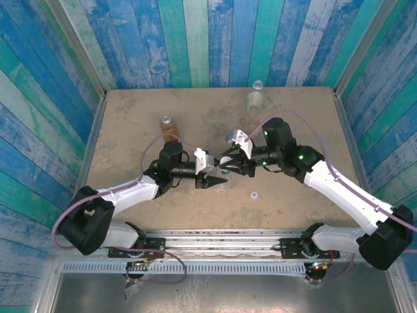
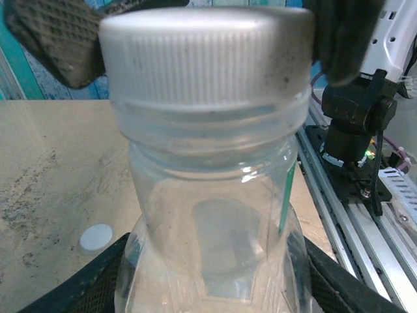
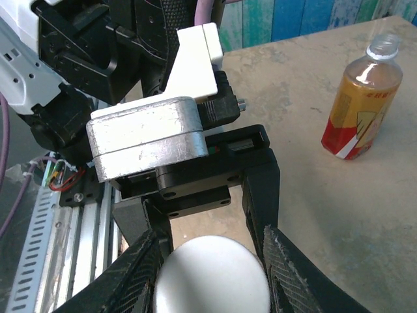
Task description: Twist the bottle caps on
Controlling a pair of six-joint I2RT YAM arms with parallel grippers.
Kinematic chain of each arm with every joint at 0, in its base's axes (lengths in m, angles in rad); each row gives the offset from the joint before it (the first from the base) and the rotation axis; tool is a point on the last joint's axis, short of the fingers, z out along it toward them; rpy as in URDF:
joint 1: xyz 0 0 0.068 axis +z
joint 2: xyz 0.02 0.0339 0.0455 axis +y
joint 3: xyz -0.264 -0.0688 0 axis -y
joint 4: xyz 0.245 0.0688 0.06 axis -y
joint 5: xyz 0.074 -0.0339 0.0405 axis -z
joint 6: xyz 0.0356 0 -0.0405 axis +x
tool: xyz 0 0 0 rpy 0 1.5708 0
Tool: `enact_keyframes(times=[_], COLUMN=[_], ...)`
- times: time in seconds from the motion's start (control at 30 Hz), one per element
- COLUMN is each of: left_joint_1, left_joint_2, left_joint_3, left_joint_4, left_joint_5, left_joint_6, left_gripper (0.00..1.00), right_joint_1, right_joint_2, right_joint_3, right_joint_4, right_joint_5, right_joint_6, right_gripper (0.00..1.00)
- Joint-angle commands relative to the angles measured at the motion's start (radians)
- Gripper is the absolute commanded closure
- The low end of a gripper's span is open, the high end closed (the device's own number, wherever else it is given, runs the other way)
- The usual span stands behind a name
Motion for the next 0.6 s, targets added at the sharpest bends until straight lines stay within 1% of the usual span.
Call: enact_keyframes(times=[0.0, 0.03, 0.07, 0.1, 0.17, 0.2, 0.23, 0.33, 0.43, 0.5, 0.57], left_joint_1=[-0.002, -0.002, 0.000, -0.003, -0.012, -0.017, -0.021, -0.033, -0.045, -0.057, -0.063], left_joint_2=[-0.063, -0.063, -0.062, -0.058, -0.042, -0.031, -0.017, 0.029, 0.066, 0.082, 0.093], left_joint_3=[0.002, -0.004, -0.010, -0.015, -0.022, -0.022, -0.018, -0.004, 0.026, 0.039, 0.045], left_joint_4=[0.064, 0.101, 0.131, 0.177, 0.262, 0.303, 0.334, 0.419, 0.420, 0.416, 0.416], left_joint_5=[-0.067, -0.113, -0.164, -0.235, -0.401, -0.467, -0.510, -0.601, -0.666, -0.710, -0.725], left_joint_6=[-0.038, -0.061, -0.084, -0.113, -0.164, -0.182, -0.194, -0.223, -0.210, -0.196, -0.191], left_gripper=[0.56, 0.56, 0.57, 0.57, 0.57, 0.57, 0.57, 0.57, 0.57, 0.57, 0.57], right_joint_1=[-0.006, -0.006, -0.006, -0.003, 0.004, 0.011, 0.022, 0.056, 0.084, 0.117, 0.148], right_joint_2=[0.013, 0.017, 0.021, 0.024, 0.028, 0.025, 0.022, 0.014, 0.020, 0.028, 0.040], right_joint_3=[0.025, 0.026, 0.024, 0.021, 0.010, 0.000, -0.014, -0.044, -0.065, -0.074, -0.075], right_joint_4=[-0.012, -0.009, 0.002, 0.018, 0.038, 0.044, 0.054, 0.085, 0.122, 0.146, 0.152], right_joint_5=[0.025, 0.048, 0.081, 0.122, 0.212, 0.257, 0.307, 0.443, 0.563, 0.680, 0.766], right_joint_6=[0.022, 0.039, 0.065, 0.096, 0.158, 0.170, 0.174, 0.189, 0.225, 0.254, 0.271], right_gripper=[0.71, 0.74, 0.81, 0.85, 0.85, 0.85, 0.85, 0.86, 0.88, 0.90, 0.91])
